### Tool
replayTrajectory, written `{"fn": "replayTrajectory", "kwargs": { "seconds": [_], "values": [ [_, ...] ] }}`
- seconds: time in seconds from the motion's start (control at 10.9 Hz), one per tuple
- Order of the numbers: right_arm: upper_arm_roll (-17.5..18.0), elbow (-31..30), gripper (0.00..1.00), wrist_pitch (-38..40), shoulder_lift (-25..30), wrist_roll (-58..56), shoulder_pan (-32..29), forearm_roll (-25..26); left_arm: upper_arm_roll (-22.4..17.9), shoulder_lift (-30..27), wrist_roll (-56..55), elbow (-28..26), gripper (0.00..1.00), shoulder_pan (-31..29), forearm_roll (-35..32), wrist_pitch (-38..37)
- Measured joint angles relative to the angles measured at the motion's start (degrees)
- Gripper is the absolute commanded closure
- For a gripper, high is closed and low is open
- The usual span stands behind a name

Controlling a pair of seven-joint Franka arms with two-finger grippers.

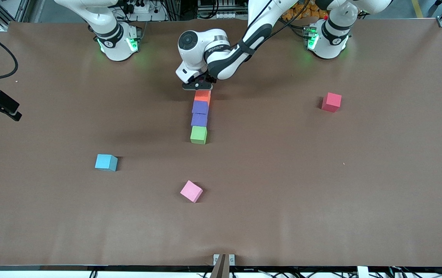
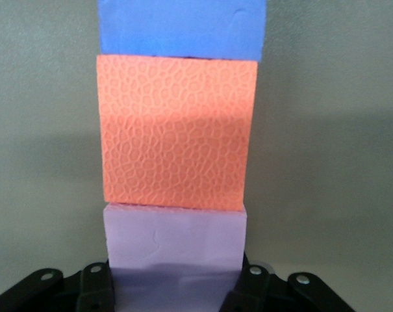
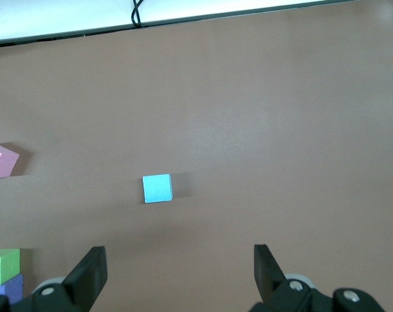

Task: Arrange blocks into number 1
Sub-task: 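Place the light pink cube beyond the orange cube with the left gripper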

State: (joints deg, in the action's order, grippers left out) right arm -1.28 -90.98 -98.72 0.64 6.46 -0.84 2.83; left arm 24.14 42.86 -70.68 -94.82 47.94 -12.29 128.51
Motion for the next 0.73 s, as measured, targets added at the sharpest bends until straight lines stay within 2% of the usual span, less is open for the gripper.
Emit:
{"fn": "replayTrajectory", "kwargs": {
  "seconds": [0.46, 0.73],
  "values": [
    [0.19, 0.22, 0.0, 0.55, -0.33, 0.0, 0.32, -0.18, -0.06, 0.19, 1.19, 1.31, 0.0, -0.08, -0.32, -0.02],
    [0.38, 0.58, 0.0, 1.8, -0.32, 0.0, 0.59, -0.2, -1.24, -3.37, 0.62, 2.63, 0.0, -0.43, -0.35, -3.63]
  ]
}}
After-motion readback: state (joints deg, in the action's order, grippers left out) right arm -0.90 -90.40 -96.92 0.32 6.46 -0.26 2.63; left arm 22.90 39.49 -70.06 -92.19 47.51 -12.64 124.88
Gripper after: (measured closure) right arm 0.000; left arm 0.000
